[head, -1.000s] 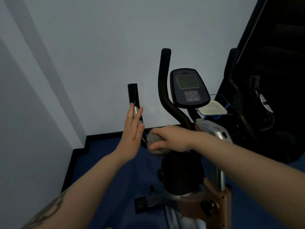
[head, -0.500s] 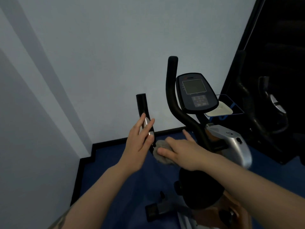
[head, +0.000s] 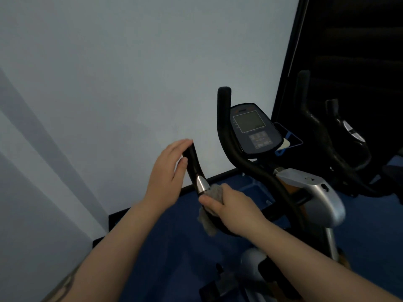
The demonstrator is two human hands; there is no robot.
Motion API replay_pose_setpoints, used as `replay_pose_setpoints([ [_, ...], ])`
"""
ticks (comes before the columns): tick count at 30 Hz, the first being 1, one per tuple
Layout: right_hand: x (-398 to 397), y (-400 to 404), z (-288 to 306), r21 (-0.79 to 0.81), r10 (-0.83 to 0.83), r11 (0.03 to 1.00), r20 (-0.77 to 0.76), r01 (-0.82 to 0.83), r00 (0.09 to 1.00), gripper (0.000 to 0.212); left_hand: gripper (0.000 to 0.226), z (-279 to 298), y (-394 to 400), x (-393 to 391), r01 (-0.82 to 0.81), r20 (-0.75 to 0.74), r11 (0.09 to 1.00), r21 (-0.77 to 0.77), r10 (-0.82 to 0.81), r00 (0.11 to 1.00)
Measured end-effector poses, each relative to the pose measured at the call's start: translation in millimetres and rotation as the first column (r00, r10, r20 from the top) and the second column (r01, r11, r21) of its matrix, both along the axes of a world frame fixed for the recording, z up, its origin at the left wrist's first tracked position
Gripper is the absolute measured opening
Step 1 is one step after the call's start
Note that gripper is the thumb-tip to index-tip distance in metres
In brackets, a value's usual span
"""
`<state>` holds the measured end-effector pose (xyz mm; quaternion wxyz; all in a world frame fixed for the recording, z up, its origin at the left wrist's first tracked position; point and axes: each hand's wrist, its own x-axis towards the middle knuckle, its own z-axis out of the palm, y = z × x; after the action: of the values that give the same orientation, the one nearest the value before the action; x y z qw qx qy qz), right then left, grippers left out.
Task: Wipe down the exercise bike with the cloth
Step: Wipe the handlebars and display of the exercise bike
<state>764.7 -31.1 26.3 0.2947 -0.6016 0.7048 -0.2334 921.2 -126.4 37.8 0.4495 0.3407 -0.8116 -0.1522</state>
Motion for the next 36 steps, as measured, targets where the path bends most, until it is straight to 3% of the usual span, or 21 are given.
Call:
replay_pose_setpoints([
  [5, 19.3, -43.3, 16.7, -0.155, -0.083, 0.983, 0.111, 0.100, 0.990, 0.043, 0.038, 6.1, -12.9, 4.0, 0.087, -0.070, 0.996, 0.039, -0.084, 0.994],
  [10, 16.4, -65.1, 18.6, -0.236, -0.047, 0.969, 0.093, 0.068, 0.995, 0.042, 0.039, 14.2, -23.8, 13.8, 0.196, -0.128, 0.971, 0.139, -0.179, 0.976],
  [12, 13.1, -79.7, 31.6, -0.298, 0.026, 0.953, 0.261, 0.055, 0.965, 0.034, 0.037, 17.3, -24.0, 15.0, 0.252, -0.216, 0.943, 0.218, -0.205, 0.955],
  [14, 17.1, -88.8, 36.6, -0.356, 0.073, 0.925, 0.511, 0.134, 0.856, 0.023, 0.035, 18.1, -23.7, 18.0, 0.306, -0.286, 0.914, 0.267, -0.228, 0.931],
  [15, 20.1, -91.6, 34.1, -0.390, 0.084, 0.906, 0.547, 0.165, 0.833, 0.020, 0.035, 18.1, -23.7, 19.2, 0.316, -0.302, 0.909, 0.273, -0.231, 0.925],
  [23, 10.1, -90.7, 30.7, -0.391, 0.124, 0.920, 0.323, 0.013, 0.938, 0.038, 0.036, 8.5, -23.4, 16.7, 0.357, -0.377, 0.873, 0.333, -0.224, 0.899],
  [29, 8.4, -69.7, -0.1, -0.269, 0.029, 0.961, 0.338, 0.067, 0.941, 0.027, 0.035, 5.4, -18.1, 17.8, 0.320, -0.344, 0.887, 0.333, -0.202, 0.917],
  [32, 0.4, -78.9, 15.7, -0.227, 0.095, 0.973, 0.234, -0.041, 0.968, 0.030, 0.037, 5.1, -17.0, 16.8, 0.295, -0.357, 0.900, 0.321, -0.174, 0.918],
  [34, -2.0, -89.7, 26.7, -0.221, 0.178, 0.968, 0.281, -0.116, 0.943, 0.031, 0.036, 4.4, -16.5, 16.2, 0.279, -0.350, 0.906, 0.318, -0.161, 0.923],
  [36, 2.1, -88.6, 17.2, -0.236, 0.180, 0.968, 0.430, -0.082, 0.885, 0.029, 0.037, 2.2, -14.7, 15.0, 0.275, -0.357, 0.904, 0.328, -0.151, 0.922],
])
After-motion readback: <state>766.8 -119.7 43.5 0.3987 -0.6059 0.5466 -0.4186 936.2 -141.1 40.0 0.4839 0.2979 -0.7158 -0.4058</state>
